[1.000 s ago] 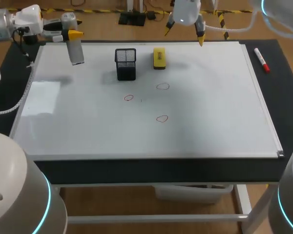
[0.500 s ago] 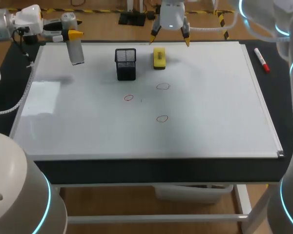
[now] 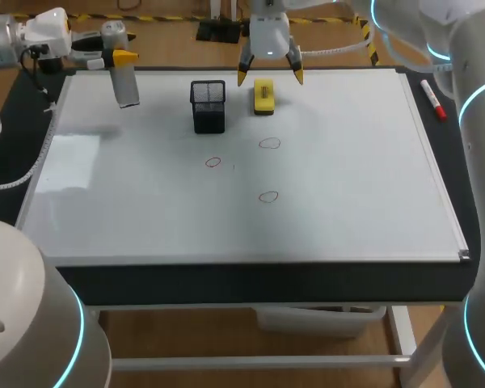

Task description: Pick up the inspection probe, press it on each red-marked spot on the whiteboard one by one, put down the probe, pick up the eraser, and wipe off all the red marks.

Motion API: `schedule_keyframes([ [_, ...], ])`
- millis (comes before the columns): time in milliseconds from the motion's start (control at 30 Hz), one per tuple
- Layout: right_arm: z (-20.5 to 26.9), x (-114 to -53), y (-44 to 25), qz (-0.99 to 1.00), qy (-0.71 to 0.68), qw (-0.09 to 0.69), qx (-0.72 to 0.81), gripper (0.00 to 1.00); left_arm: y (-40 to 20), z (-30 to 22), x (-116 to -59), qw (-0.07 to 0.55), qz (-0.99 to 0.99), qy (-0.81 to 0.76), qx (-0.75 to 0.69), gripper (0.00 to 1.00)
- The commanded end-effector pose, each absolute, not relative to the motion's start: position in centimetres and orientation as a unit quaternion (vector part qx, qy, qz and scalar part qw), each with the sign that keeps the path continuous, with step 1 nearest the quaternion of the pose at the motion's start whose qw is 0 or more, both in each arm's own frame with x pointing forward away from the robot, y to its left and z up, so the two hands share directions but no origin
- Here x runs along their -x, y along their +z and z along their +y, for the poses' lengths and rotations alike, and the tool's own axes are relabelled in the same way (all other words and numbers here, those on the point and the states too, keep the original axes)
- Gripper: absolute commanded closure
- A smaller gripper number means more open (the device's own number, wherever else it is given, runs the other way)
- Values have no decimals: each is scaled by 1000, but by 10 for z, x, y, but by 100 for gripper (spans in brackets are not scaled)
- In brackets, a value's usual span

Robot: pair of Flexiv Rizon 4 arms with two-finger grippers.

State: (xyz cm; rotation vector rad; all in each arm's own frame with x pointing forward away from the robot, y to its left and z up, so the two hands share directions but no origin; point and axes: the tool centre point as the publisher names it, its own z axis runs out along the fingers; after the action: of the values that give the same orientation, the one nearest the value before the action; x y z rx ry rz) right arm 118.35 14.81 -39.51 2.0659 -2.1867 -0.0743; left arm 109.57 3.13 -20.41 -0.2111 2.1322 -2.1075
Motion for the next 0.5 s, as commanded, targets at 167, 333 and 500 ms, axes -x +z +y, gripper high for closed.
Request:
schedule_keyframes([
  [167,152,-1184,-403,-723,-48,40,-688,0,-203,32,-1097,67,708,-700,69,100],
  [333,156,-1182,-409,-721,-57,37,-689,0,-203,32,-1097,67,708,-700,69,100],
  [500,160,-1181,-413,-720,-64,39,-690,0,-203,32,-1097,67,708,-700,69,100],
])
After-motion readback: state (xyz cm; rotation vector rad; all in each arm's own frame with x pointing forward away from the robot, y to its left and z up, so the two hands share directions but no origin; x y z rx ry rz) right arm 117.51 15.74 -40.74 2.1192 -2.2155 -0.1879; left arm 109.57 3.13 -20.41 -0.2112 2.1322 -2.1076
